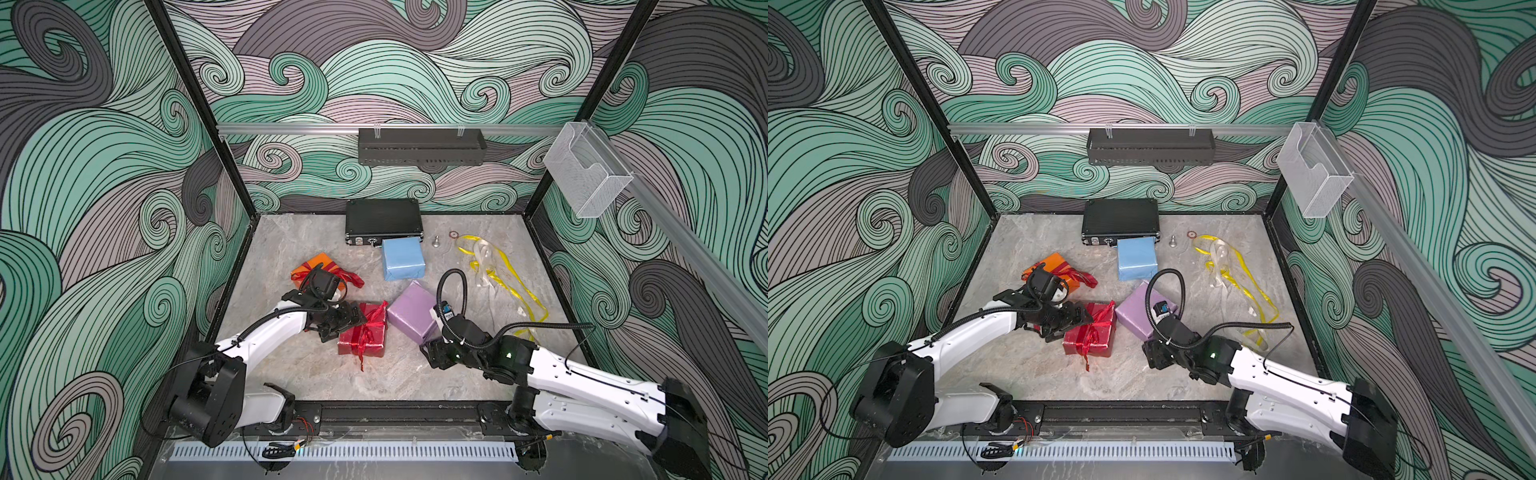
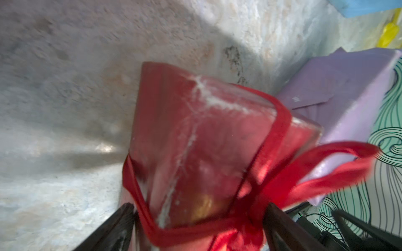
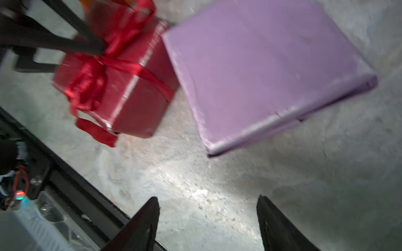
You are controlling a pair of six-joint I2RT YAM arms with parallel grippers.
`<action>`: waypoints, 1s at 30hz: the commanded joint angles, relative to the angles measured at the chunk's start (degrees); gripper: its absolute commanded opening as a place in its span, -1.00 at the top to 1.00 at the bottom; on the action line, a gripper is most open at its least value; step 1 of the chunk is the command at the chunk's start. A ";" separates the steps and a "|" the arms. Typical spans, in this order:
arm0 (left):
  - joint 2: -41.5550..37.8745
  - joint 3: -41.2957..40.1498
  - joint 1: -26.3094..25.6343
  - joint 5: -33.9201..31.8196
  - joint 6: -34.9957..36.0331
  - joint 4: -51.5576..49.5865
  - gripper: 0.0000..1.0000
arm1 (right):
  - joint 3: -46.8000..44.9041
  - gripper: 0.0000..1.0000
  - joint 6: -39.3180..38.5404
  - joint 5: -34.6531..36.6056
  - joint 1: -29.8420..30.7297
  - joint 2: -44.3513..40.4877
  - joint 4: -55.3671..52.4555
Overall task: Untie the ribbon bows on the gift boxes
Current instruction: Move the gift box to the center of the board.
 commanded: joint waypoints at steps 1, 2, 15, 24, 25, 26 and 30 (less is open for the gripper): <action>-2.76 0.53 -0.56 0.49 -1.77 1.12 -0.84 | -0.08 -0.49 0.96 -3.64 -3.77 2.18 -4.24; -3.09 0.70 -0.65 0.67 -1.85 1.03 -0.84 | 0.73 -0.50 0.13 -5.18 -4.33 4.03 -3.43; -4.92 -1.80 -1.15 1.96 -0.71 2.23 -0.85 | 11.67 -0.52 -5.18 3.17 -6.08 27.63 2.92; -5.77 -4.54 -4.77 3.24 -2.25 5.43 -0.85 | 18.91 -0.49 -13.08 6.70 -11.34 33.46 5.53; -5.86 -4.73 -5.36 3.22 -2.82 5.99 -0.85 | 19.50 -0.51 -13.74 7.24 -11.69 33.76 5.87; -5.81 -4.69 -5.95 3.30 -3.20 6.57 -0.85 | 20.02 -0.52 -14.20 7.65 -12.13 34.05 5.99; -5.24 -2.81 -8.56 3.31 -3.27 6.65 -0.85 | 19.69 -0.59 -13.76 7.45 -14.18 33.68 6.26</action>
